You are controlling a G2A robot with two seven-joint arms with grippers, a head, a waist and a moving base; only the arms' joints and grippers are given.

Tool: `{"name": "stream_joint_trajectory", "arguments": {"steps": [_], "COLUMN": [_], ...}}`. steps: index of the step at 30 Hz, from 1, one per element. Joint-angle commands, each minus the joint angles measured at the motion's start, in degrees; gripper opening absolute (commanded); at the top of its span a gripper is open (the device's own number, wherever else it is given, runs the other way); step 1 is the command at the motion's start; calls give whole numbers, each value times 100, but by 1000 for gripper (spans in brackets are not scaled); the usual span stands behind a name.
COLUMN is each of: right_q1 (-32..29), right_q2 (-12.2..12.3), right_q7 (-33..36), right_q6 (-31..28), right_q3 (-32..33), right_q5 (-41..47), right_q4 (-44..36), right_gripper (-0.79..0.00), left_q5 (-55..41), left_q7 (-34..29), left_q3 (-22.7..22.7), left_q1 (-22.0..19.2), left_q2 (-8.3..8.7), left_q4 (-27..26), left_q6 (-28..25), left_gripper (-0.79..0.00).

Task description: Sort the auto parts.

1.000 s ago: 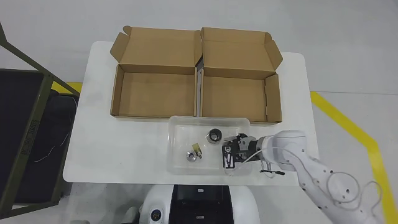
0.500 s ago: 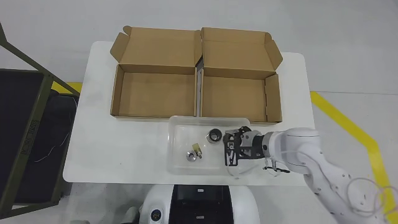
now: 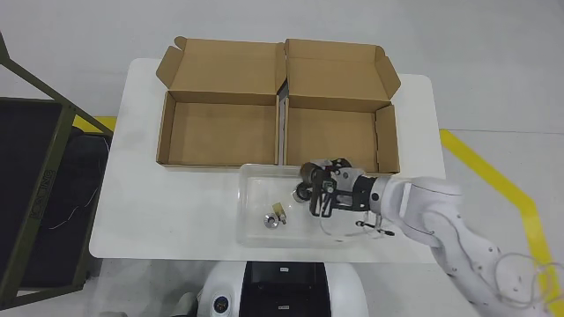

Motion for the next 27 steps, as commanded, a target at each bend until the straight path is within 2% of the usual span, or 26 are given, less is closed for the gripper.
{"name": "stream_joint_trajectory", "arguments": {"steps": [1, 11, 27], "right_q1": [-2, 211, 640], "right_q2": [-20, -142, -297], "right_q7": [-362, -1548, -2087], "right_q6": [304, 1256, 1752], "right_q3": [-20, -161, -231], "right_q5": [-108, -371, -494], "right_q4": [46, 234, 71], "right_gripper": [-785, -785, -785], "left_q5": [0, 0, 0], "left_q7": [0, 0, 0], "left_q3": [0, 0, 0], "left_q1": [0, 0, 0], "left_q2": [0, 0, 0], "left_q4": [0, 0, 0], "left_q6": [0, 0, 0], "left_gripper": [0, 0, 0]}}
